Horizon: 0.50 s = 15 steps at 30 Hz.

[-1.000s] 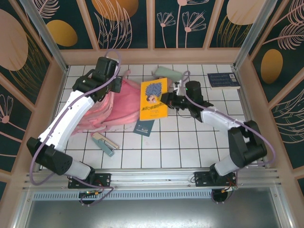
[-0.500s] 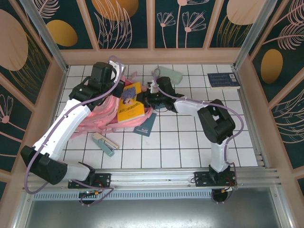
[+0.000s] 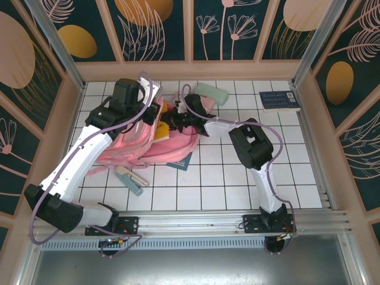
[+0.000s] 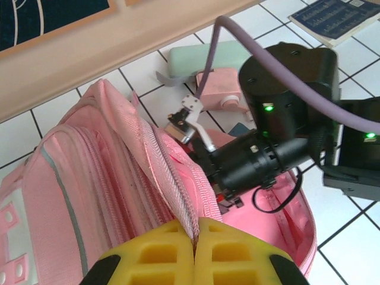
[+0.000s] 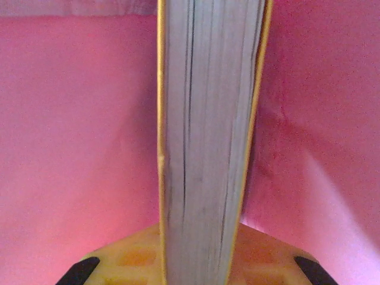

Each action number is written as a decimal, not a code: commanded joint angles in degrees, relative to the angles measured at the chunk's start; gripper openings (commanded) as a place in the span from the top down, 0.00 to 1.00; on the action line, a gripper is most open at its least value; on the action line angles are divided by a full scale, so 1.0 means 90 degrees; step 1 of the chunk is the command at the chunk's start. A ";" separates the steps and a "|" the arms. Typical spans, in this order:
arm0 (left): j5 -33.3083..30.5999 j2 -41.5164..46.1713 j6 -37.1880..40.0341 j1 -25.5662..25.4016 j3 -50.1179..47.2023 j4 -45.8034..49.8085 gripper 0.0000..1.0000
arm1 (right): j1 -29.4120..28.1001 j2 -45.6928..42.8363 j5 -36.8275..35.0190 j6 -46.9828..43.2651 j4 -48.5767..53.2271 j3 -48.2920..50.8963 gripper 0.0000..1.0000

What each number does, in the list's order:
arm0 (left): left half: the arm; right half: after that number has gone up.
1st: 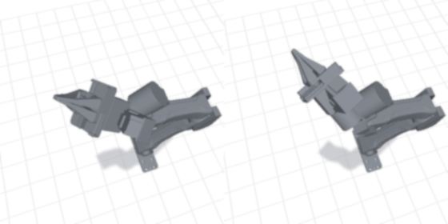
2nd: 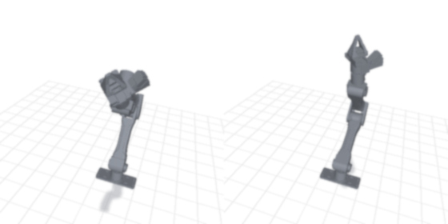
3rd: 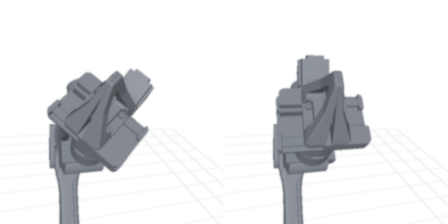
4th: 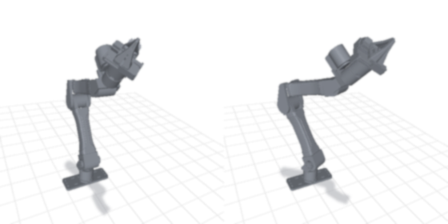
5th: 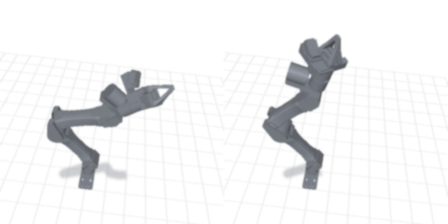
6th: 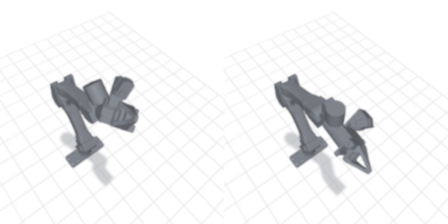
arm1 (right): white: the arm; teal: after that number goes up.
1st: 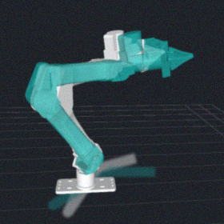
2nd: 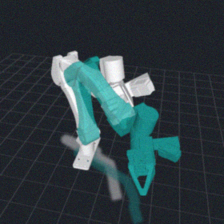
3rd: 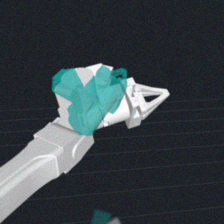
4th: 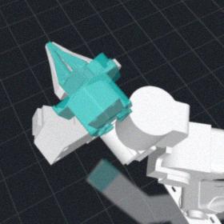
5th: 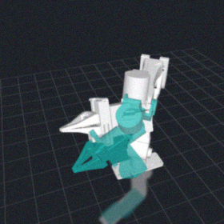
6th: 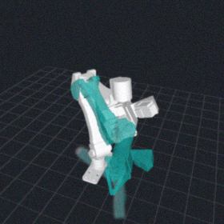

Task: Pack the student bag

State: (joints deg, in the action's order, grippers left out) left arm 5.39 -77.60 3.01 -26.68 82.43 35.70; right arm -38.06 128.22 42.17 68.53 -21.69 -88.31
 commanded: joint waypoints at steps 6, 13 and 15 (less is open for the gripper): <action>0.0492 -0.0201 -0.0063 -0.0042 0.0649 -0.1025 1.00 | -0.0646 0.0713 -0.0798 0.0335 -0.0244 -0.1189 1.00; 0.0618 -0.0307 -0.0136 -0.0044 0.0702 -0.1104 1.00 | -0.0937 0.1428 -0.1524 0.0615 -0.0429 -0.2162 1.00; 0.0642 -0.0299 -0.0170 -0.0044 0.0671 -0.1125 1.00 | -0.1021 0.1708 -0.1566 0.0717 -0.0396 -0.2555 0.96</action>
State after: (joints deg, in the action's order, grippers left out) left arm 8.23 -81.10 2.20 -26.68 85.25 33.58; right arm -46.52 142.28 31.22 73.06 -21.58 -105.14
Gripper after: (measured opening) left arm 0.059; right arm 0.181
